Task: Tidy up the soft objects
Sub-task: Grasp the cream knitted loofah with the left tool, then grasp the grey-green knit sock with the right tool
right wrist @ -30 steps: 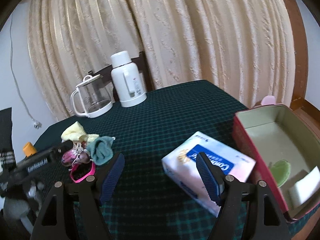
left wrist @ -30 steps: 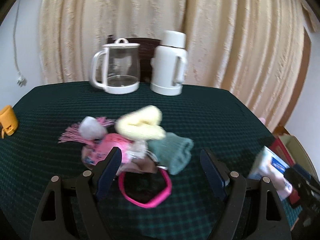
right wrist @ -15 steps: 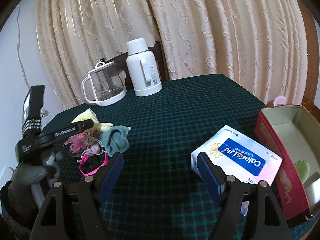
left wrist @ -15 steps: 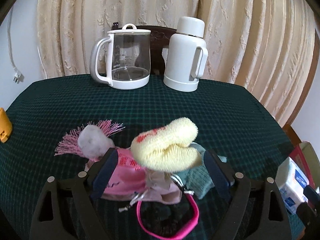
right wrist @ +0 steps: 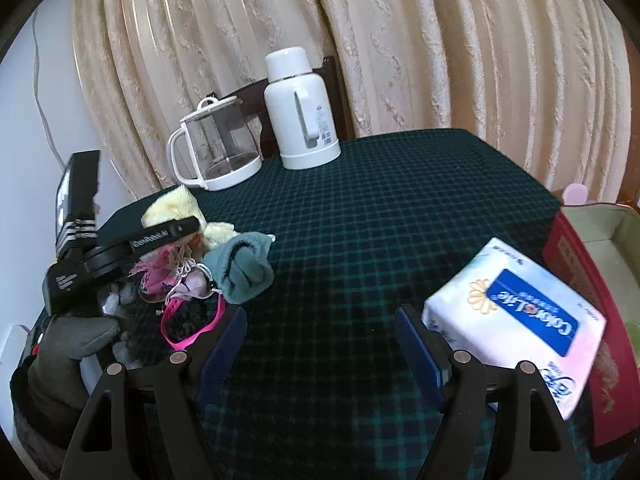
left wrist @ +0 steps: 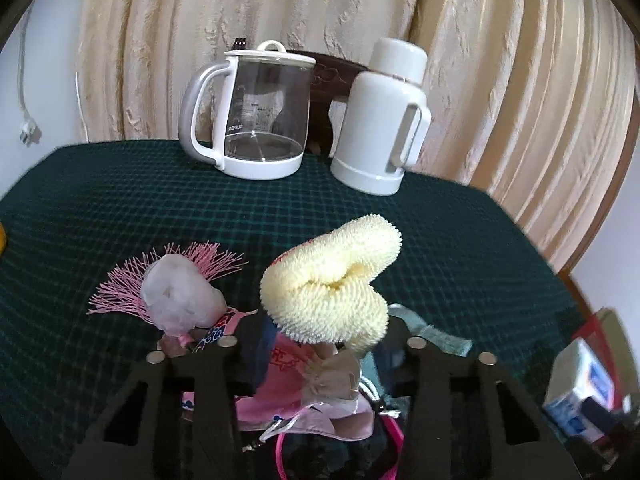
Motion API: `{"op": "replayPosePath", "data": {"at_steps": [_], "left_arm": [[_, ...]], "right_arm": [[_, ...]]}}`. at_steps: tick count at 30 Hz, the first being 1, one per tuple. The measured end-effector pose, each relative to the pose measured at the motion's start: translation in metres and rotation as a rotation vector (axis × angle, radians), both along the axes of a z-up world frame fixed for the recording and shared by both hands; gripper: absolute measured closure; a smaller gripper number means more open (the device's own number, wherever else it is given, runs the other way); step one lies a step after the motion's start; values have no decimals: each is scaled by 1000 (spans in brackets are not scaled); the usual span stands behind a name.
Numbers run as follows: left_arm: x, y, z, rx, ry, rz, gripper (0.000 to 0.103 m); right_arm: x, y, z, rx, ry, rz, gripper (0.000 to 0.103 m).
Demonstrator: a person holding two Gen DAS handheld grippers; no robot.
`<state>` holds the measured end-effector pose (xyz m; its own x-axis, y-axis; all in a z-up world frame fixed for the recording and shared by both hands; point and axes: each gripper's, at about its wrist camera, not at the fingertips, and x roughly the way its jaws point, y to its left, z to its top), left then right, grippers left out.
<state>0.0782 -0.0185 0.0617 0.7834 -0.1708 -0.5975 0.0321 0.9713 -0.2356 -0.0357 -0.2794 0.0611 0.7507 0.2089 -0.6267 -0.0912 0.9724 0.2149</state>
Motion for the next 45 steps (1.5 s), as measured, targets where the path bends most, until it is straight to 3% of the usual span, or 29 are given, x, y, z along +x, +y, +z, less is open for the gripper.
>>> {"op": "replayPosePath", "data": {"at_steps": [14,24,32,34,41,45], "left_arm": [[-29,35,29,-143,-149,58,65],[-38,44,32,-173,-169,72,65],[-39,48,30,-194,-159,71,65],[-39,47,30,-196,-157,67,65],[-38,46,29,-197,-149,63,65],[-37,45,28,-197,-145,65,65]], "right_arm": [[47,43,-6,-4,75,94,23],[92,72,-10,30,118,137,23],[120,85,-30,49,171,153,24],[123,87,-34,54,182,160,31],[123,91,-39,48,187,195,72],[120,87,-35,61,171,191,79]]}}
